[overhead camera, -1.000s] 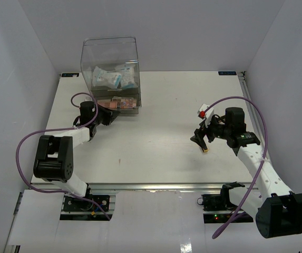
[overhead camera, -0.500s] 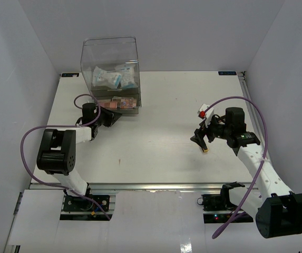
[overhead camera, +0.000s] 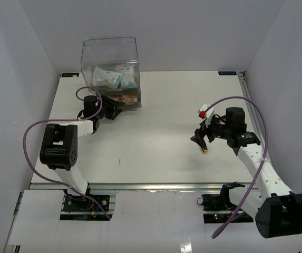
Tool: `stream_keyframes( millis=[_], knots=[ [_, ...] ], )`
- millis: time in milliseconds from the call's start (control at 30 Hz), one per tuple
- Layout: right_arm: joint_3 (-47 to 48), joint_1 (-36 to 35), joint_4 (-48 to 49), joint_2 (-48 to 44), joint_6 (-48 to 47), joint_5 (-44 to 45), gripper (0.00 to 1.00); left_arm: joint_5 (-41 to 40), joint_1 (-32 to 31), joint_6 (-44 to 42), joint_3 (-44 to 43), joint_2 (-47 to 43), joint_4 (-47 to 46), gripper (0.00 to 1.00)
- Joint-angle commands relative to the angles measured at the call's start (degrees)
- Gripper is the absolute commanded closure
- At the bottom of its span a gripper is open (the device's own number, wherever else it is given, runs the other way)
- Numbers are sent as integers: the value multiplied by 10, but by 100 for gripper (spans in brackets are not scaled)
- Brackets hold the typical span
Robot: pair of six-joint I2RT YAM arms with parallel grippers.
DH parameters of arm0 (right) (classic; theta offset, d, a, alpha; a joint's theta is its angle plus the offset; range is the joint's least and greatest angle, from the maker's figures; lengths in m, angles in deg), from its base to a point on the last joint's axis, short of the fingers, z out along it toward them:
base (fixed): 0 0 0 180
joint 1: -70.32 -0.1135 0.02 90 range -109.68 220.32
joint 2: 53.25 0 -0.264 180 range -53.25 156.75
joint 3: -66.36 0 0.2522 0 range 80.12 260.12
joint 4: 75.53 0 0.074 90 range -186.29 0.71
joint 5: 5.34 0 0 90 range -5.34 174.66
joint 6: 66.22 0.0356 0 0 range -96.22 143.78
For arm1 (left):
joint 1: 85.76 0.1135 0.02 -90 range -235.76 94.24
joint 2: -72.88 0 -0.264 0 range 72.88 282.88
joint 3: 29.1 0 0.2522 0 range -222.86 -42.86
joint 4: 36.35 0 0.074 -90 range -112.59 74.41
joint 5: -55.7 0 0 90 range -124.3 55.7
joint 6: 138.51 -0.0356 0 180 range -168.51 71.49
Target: Organize the makeup
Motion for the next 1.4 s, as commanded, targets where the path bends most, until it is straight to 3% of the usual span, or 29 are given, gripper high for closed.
stream_keyframes(
  millis=[0, 233, 533, 700, 900, 1367],
  knots=[
    [0, 3, 12, -13, 1, -13, 10, 2, -1, -1, -41, 9, -6, 42],
    [-1, 4, 12, -14, 0, -13, 10, 1, -1, -11, -67, 17, 0, 42],
    [-1, 6, 11, -11, -2, -18, 10, 7, 0, -94, -8, -72, -22, 49],
    [-2, 6, 11, -10, -2, -19, 10, -14, -1, -89, 43, -119, -19, 69],
    [-2, 6, 11, -10, -1, -19, 10, -25, 0, -65, 74, -112, 1, 100],
    [-2, 8, 12, -14, -1, -17, 10, -35, 0, 7, -23, 24, 18, 100]
  ],
)
